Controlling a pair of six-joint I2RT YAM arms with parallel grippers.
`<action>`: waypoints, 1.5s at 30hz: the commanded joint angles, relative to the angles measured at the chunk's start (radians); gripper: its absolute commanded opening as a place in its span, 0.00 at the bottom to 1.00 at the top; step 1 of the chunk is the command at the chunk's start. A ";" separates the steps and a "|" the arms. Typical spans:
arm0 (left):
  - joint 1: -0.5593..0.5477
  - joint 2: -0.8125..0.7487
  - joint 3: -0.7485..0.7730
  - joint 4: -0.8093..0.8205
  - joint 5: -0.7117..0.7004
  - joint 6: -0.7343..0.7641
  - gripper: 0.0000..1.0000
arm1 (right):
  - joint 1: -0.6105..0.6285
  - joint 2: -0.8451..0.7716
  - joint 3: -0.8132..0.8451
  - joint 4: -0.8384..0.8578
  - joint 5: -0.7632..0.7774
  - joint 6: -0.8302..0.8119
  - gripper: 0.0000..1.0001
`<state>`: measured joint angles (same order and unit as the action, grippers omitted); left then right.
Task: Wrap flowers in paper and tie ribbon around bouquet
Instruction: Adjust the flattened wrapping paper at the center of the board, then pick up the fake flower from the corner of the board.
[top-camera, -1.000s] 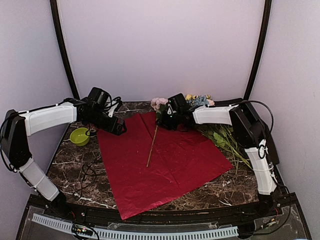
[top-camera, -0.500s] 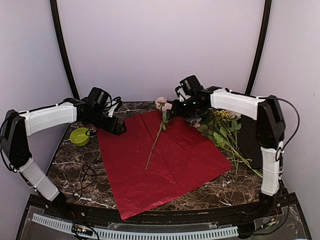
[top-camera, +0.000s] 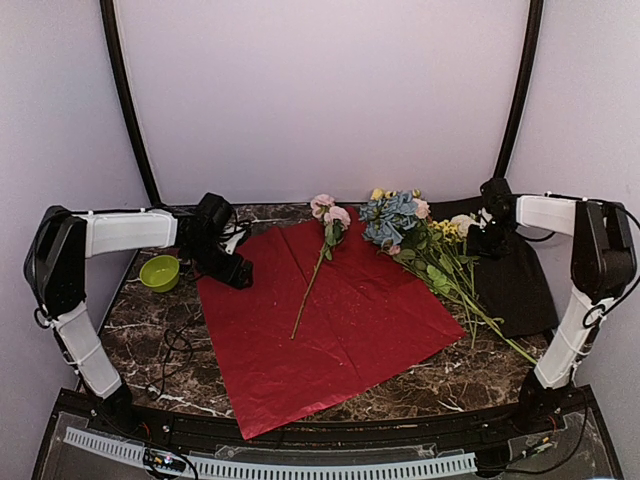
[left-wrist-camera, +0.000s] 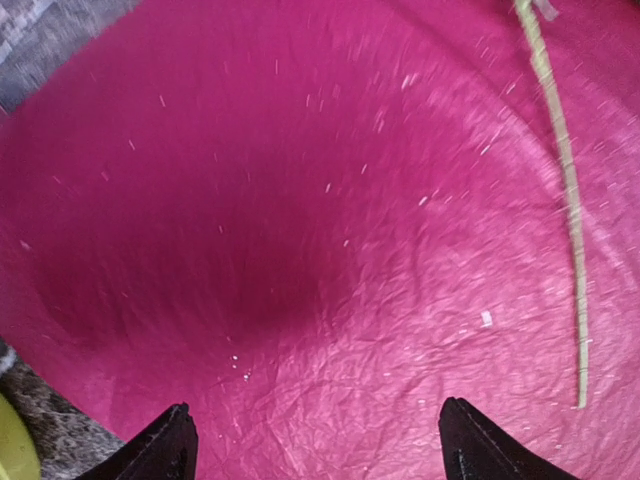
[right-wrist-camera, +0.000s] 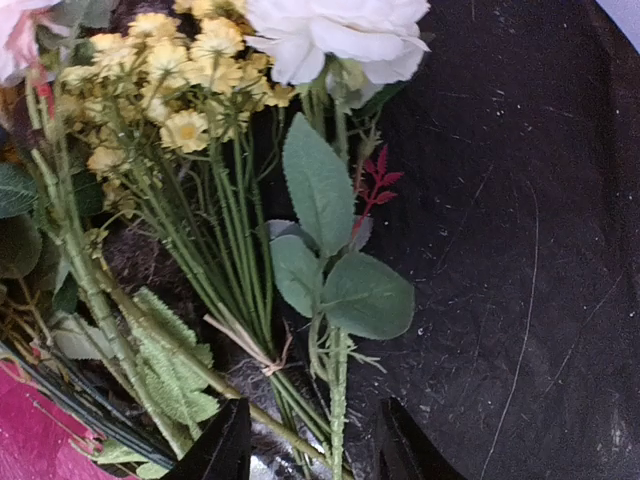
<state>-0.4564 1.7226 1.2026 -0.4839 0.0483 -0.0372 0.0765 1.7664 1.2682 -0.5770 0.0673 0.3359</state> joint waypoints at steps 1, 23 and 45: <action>-0.008 0.097 0.058 -0.143 -0.022 -0.003 0.84 | -0.009 0.052 0.023 0.043 -0.028 -0.046 0.43; -0.187 0.169 -0.045 -0.206 -0.132 -0.062 0.81 | -0.013 0.140 -0.031 0.092 0.083 -0.096 0.10; -0.186 0.129 -0.053 -0.216 -0.124 -0.016 0.82 | 0.077 -0.320 -0.011 0.252 0.524 -0.167 0.00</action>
<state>-0.6327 1.8427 1.1633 -0.5930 -0.0845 -0.0895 0.1169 1.5558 1.2907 -0.4911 0.4492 0.2054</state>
